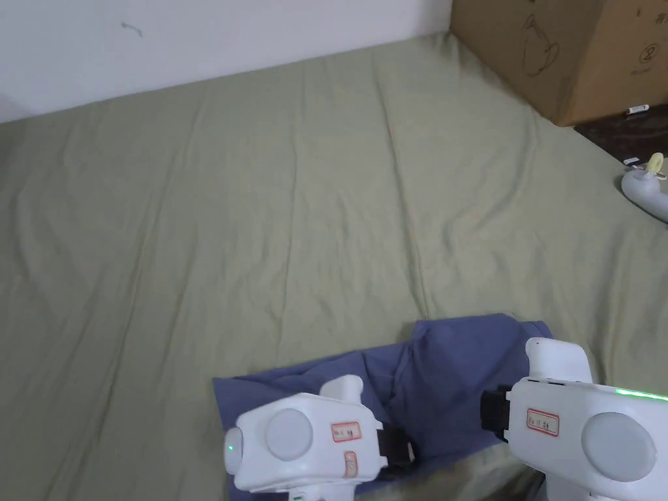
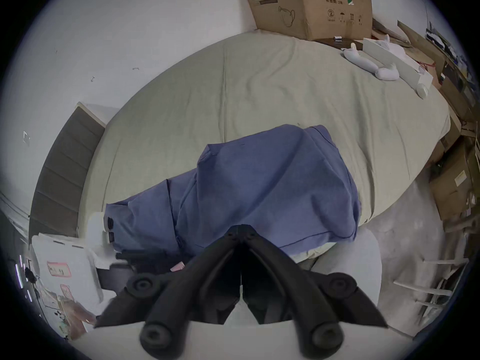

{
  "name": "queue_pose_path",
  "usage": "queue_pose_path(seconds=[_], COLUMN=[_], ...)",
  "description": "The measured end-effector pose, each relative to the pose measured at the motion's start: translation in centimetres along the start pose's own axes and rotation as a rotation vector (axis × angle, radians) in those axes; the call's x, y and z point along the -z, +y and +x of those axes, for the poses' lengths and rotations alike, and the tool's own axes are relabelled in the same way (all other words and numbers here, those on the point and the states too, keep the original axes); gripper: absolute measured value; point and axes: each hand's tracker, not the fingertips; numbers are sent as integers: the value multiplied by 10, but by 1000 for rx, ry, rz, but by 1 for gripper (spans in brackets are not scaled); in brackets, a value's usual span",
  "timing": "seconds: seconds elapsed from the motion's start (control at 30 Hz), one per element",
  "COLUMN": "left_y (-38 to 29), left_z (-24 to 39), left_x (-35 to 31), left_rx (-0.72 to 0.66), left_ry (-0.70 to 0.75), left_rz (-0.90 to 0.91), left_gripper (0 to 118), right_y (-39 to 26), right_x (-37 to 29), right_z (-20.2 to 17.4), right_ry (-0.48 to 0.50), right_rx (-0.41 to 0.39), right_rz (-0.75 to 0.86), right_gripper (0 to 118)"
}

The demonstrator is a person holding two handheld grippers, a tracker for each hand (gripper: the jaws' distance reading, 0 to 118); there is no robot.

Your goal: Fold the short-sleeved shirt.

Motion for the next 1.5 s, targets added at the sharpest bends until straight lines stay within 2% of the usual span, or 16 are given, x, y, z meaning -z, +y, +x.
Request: queue_pose_path(seconds=[0.23,0.5,0.57,0.6,0.63,0.67,0.7,1.03,1.07,1.1,1.13,1.17,1.2,1.27,1.37,1.5], left_y=[-4,-28,-36,-40,-43,-44,-43,-13,-8,-4,-1,3,4,4,8,10], left_z=[-20,-114,-133,-142,-149,-156,-159,-186,-188,-192,-194,-194,-194,-198,-196,-212], left_x=[-66,-168,-176,-176,-175,-171,-164,-98,-91,-86,-83,-78,-76,-79,-100,-123], left_rx=[-13,-156,-198,-220,-238,-258,-280,-315,-311,-303,-302,-302,-285,-289,-199,-215], left_ry=[-83,-56,-90,-115,-136,-152,-158,-449,-491,-516,-488,-348,-263,-418,-329,-354], left_rz=[128,347,346,350,348,332,314,293,261,228,194,156,141,163,168,183], left_gripper=[3,4,30,54,90,111,118,112,90,39,20,14,15,14,14,14], right_y=[0,-9,-10,-10,-10,-9,-9,-9,-10,-10,-10,-10,-11,-10,-6,1], right_x=[-10,-3,2,4,6,8,9,15,16,18,19,20,20,19,18,19], right_z=[-8,-40,-49,-53,-57,-62,-65,-82,-84,-85,-87,-89,-90,-96,-106,-118], right_ry=[-17,6,24,30,33,32,34,14,10,4,-2,-6,-8,-18,-33,-2], right_rx=[-11,-78,-97,-104,-109,-115,-125,-191,-198,-205,-210,-216,-222,-235,-271,-275], right_rz=[24,-5,-22,-25,-27,-31,-36,-70,-76,-83,-89,-94,-97,-106,-91,-85], right_gripper=[0,0,0,0,0,0,0,0,0,0,0,0,0,0,0,0])
